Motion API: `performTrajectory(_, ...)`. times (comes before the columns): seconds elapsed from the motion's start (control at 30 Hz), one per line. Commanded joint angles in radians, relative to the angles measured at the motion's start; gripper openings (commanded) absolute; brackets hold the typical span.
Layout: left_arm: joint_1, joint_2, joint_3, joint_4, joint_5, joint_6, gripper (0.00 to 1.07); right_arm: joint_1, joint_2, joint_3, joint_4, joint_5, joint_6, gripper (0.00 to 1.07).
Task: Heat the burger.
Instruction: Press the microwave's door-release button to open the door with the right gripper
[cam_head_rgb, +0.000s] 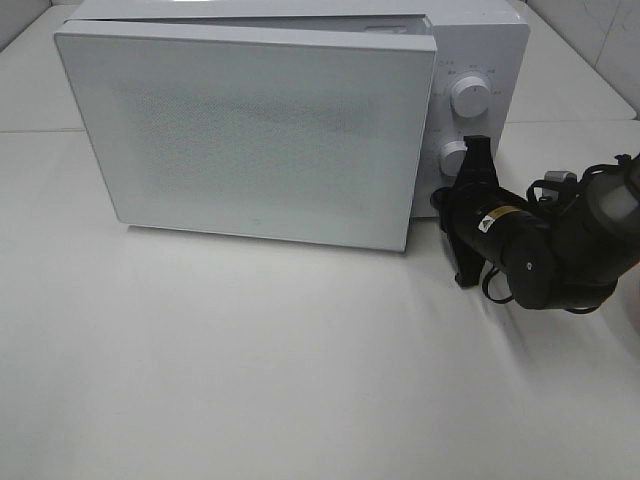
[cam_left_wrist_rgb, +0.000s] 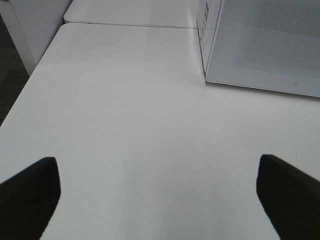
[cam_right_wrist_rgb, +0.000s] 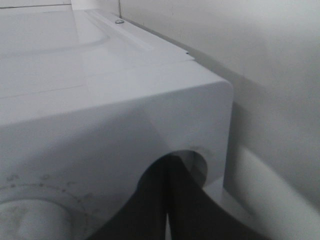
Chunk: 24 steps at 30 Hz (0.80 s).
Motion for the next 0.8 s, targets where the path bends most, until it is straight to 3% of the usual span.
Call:
performTrajectory(0.03,0.000,-0.016,0.002,-0.009,-0.008,-0.002,1.02,-0.020,0.009,-0.057,0.010,-0.056,-0.001,0.00)
performTrajectory(0.8,0.000,-0.016,0.002,-0.009,-0.008,-0.002,1.02,-0.018,-0.061,0.027,-0.017,0.000,0.006,0.00)
